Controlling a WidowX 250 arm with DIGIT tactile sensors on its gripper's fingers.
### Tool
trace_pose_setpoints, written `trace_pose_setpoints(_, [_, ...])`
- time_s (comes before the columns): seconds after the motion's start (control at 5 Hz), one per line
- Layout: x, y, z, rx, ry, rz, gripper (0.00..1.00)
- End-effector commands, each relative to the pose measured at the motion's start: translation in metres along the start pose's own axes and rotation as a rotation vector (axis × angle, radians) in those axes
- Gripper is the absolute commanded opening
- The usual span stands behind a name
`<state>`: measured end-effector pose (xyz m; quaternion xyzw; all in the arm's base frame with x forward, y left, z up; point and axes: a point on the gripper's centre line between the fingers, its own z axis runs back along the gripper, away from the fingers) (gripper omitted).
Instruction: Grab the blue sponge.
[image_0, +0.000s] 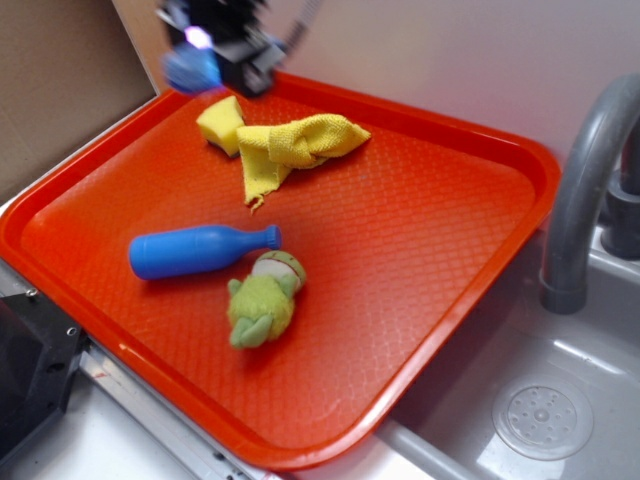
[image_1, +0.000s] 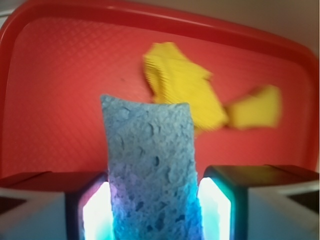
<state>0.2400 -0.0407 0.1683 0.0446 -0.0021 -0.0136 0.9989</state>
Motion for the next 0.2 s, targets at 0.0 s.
trace_pose_setpoints(0.0, [-0.0233,0.018,0.0468,-0.096,-0.087,0.163,0.0])
